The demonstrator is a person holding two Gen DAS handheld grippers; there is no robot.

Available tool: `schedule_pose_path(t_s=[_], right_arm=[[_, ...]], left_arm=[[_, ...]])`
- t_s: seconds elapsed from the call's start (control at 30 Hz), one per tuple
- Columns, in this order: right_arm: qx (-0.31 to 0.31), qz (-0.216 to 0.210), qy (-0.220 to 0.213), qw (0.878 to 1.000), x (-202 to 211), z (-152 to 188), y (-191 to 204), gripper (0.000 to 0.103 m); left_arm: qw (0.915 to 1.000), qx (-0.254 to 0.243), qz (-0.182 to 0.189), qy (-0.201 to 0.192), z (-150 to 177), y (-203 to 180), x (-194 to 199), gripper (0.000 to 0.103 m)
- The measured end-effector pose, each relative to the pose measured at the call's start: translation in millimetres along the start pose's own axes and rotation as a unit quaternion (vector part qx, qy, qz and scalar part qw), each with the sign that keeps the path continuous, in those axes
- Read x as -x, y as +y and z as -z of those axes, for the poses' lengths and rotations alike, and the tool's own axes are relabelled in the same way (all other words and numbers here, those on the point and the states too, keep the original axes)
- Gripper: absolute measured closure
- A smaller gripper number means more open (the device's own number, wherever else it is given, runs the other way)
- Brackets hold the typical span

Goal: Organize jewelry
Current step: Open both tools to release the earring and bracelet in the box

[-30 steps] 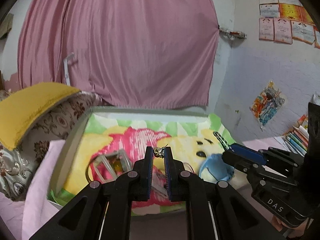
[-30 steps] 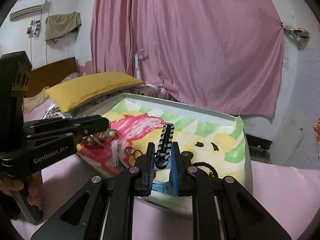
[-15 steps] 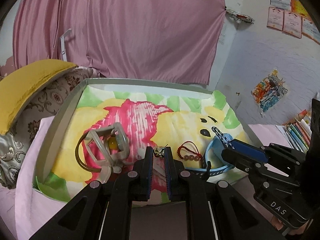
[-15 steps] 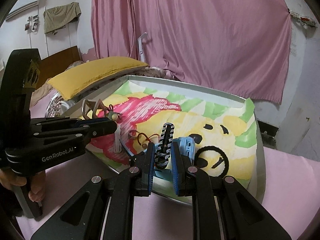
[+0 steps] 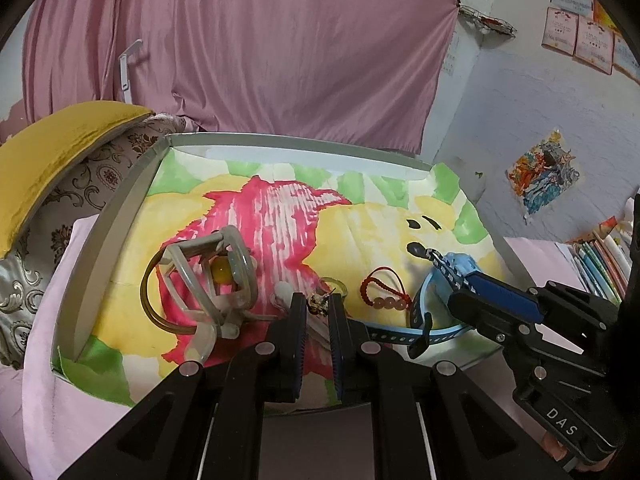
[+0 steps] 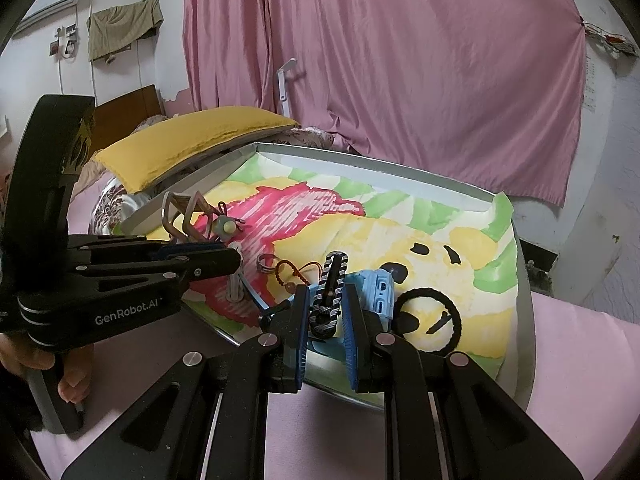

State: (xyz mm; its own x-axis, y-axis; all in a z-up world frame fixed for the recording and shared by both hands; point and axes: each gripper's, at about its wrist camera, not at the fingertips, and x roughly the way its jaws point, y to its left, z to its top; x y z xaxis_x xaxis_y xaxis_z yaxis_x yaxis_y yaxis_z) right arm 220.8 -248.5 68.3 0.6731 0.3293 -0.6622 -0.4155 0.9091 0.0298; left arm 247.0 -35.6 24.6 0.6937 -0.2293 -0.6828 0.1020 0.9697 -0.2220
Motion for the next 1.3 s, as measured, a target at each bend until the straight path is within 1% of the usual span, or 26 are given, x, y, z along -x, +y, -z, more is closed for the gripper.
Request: schedule_pose_path(t_s=[0.2,0.43,0.57,0.87,0.9,1.03,1.17,1.2,1.23,1.27,1.3], right_arm=[[-0.004,-0.001,-0.004,1.000,0.3,0.4,-0.7,0.089],[-0.010,0.005,-0.034,0.999,10.3,2.3,-2.4,0.089],[-0.016,0.004,-0.041,0.999,13.0,2.5,-6.2,0.089],[-0.037,0.007,-0.065,0.997,20.7,4.2,-14.2,0.088],[-0.040,0.009,-0.069,0.997,22.2,4.5,-15.2,0.087],[-0.046,0.016,-0.082,0.995,26.9,5.3,-16.8,0.072],[-0.046,0.026,-0.096,0.994,32.7,6.1,-16.9,0.070],[-0.048,0.030,-0.099,0.993,34.0,6.4,-17.4,0.067],[-0.050,0.034,-0.101,0.993,35.0,6.5,-18.4,0.061],[-0.054,0.040,-0.104,0.992,36.4,7.0,-19.6,0.058],[-0.055,0.043,-0.106,0.992,37.4,7.8,-21.0,0.055]], left_arm=[[1.0000,0.001,0.000,-0.001,-0.1,-0.3,0.0,0.092],[0.9999,0.005,-0.002,-0.012,-0.4,1.6,3.3,0.092],[0.9997,0.004,-0.006,-0.025,-0.6,2.3,8.0,0.092],[0.9976,-0.001,-0.018,-0.067,-1.6,3.1,22.9,0.092],[0.9972,-0.002,-0.020,-0.072,-1.6,3.1,24.8,0.092],[0.9960,-0.004,-0.023,-0.086,-1.3,3.8,30.6,0.084],[0.9945,-0.007,-0.028,-0.101,0.0,4.3,36.3,0.076],[0.9941,-0.008,-0.029,-0.104,0.4,4.6,37.8,0.074],[0.9937,-0.008,-0.031,-0.107,0.6,5.0,39.2,0.072],[0.9933,-0.008,-0.033,-0.110,1.0,5.3,40.6,0.071],[0.9929,-0.008,-0.035,-0.113,1.5,5.4,41.8,0.067]])
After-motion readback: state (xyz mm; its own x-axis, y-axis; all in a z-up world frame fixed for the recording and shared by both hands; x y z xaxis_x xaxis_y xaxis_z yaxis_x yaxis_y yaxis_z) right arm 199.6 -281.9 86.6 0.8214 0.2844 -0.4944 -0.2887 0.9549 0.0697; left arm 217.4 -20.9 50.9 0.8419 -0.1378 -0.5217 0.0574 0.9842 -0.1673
